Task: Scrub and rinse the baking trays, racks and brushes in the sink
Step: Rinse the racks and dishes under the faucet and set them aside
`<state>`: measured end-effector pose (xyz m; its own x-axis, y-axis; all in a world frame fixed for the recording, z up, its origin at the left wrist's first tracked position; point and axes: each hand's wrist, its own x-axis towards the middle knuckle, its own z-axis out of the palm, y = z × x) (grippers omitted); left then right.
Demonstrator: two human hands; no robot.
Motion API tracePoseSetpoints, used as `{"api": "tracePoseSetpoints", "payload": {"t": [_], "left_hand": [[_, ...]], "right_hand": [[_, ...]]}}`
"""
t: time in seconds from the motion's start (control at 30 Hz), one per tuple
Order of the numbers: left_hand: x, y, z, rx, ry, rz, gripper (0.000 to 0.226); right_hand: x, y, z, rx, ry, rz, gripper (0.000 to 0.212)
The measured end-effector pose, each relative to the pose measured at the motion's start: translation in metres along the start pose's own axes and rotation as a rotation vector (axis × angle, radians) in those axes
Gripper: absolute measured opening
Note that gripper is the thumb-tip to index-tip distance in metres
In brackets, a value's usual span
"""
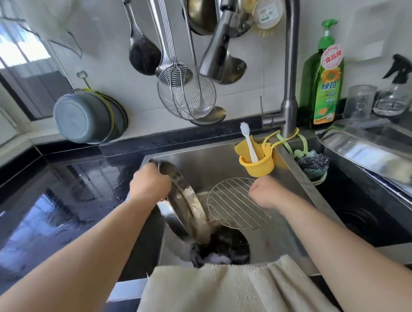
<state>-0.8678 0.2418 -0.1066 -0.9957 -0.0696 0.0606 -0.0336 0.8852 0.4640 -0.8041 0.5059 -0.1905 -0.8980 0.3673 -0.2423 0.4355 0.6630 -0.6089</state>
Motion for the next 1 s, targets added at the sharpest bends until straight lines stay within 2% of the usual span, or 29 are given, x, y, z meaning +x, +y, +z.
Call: {"api": "tracePoseSetpoints", "payload": {"t": [0.17, 0.37, 0.43, 0.5, 0.6, 0.73, 0.8, 0.87, 0.93, 1.0], "left_hand": [[-0.024, 0.036, -0.022, 0.239, 0.191, 0.259, 0.012], [-0.060, 0.035, -0.024, 0.614, 0.235, 0.601, 0.025], [-0.067, 0.031, -0.025, 0.680, 0.256, 0.658, 0.033], [-0.070, 0.026, -0.031, 0.654, 0.298, 0.645, 0.031], [-0.067, 0.014, -0.038, 0.304, 0.403, 0.547, 0.012], [-0.042, 0.007, -0.038, -0.291, 0.438, 0.215, 0.017], [-0.022, 0.007, -0.029, -0.531, 0.377, 0.053, 0.020], [-0.004, 0.006, -0.011, -0.790, 0.263, -0.080, 0.018], [0.007, 0.003, 0.014, -0.967, 0.147, -0.179, 0.011], [0.010, -0.004, 0.041, -0.999, 0.081, -0.220, 0.013]], "right_hand": [[-0.004, -0.001, 0.000, -0.054, 0.020, 0.023, 0.022], [-0.010, -0.003, -0.002, -0.112, 0.035, -0.018, 0.024], [-0.015, -0.006, -0.003, -0.143, 0.031, -0.020, 0.026], [-0.015, -0.005, -0.005, -0.134, 0.038, -0.020, 0.027], [-0.019, -0.006, -0.006, -0.023, 0.133, -0.013, 0.025], [-0.030, -0.028, -0.030, 0.153, 0.470, -0.109, 0.019], [-0.023, -0.053, -0.059, 0.102, 0.519, -0.206, 0.027], [-0.006, -0.078, -0.091, -0.019, 0.500, -0.272, 0.029], [0.017, -0.094, -0.114, -0.181, 0.489, -0.243, 0.023], [0.039, -0.097, -0.130, -0.317, 0.479, -0.142, 0.035]]}}
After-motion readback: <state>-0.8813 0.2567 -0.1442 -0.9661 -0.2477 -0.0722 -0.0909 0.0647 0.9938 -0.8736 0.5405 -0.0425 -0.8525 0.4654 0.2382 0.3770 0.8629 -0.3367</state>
